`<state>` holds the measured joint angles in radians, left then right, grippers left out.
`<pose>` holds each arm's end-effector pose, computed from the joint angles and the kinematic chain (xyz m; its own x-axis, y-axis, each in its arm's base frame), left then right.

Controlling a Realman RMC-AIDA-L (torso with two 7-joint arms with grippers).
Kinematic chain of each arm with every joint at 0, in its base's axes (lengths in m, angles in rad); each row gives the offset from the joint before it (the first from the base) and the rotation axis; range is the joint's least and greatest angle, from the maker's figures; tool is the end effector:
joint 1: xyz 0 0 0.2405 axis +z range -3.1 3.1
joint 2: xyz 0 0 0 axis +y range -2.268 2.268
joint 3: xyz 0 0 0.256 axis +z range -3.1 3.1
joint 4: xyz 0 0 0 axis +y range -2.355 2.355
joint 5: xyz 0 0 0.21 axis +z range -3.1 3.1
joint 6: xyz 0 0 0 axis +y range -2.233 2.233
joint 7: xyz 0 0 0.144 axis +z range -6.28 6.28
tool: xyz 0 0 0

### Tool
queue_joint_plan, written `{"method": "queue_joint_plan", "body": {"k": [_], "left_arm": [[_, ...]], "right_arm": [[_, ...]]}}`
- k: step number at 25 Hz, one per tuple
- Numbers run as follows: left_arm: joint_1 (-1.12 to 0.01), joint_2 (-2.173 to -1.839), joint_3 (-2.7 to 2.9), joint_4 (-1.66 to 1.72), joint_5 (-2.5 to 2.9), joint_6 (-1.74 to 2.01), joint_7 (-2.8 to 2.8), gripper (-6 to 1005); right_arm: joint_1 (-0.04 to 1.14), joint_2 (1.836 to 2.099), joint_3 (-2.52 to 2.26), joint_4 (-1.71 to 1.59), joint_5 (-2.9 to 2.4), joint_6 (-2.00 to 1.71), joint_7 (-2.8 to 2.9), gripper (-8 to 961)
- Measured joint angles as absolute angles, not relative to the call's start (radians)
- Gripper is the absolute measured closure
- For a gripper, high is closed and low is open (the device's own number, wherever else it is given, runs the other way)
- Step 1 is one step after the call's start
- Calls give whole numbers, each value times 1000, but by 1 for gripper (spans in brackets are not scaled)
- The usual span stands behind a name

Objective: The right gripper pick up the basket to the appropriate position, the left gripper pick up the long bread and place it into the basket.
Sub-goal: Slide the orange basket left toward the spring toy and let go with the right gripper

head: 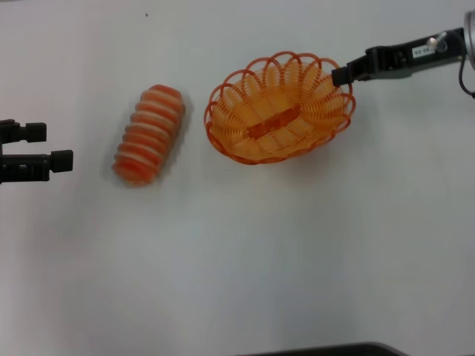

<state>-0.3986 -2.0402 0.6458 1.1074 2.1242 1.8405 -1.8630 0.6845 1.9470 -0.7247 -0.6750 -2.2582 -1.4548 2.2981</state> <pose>-0.2729 0.2962 0.0832 0.7272 0.5747 0.3754 0.6462 -0.7576 -0.0920 0.2651 0.3837 0.0417 0.3706 -0.8695 -0.3265 -0.9259 -0.3735 -0.0564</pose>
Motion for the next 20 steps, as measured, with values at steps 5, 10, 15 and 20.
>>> {"method": "queue_joint_plan", "body": {"k": [5, 10, 15, 20], "left_arm": [[-415, -2040, 646, 1105, 2125, 1835, -1863, 113], [-430, -2039, 647, 1103, 2125, 1821, -1862, 114], [-441, -2039, 651, 1103, 2125, 1811, -1862, 115], [-446, -2036, 651, 1102, 2125, 1809, -1862, 117]], "right_arm": [[623, 1956, -666, -644, -2226, -1438, 2296, 908], [581, 2000, -596, -639, -2225, -1375, 2293, 908], [559, 2045, -570, -632, -2223, -1279, 2267, 904], [563, 2057, -567, -614, -2222, -1254, 2242, 900]]}}
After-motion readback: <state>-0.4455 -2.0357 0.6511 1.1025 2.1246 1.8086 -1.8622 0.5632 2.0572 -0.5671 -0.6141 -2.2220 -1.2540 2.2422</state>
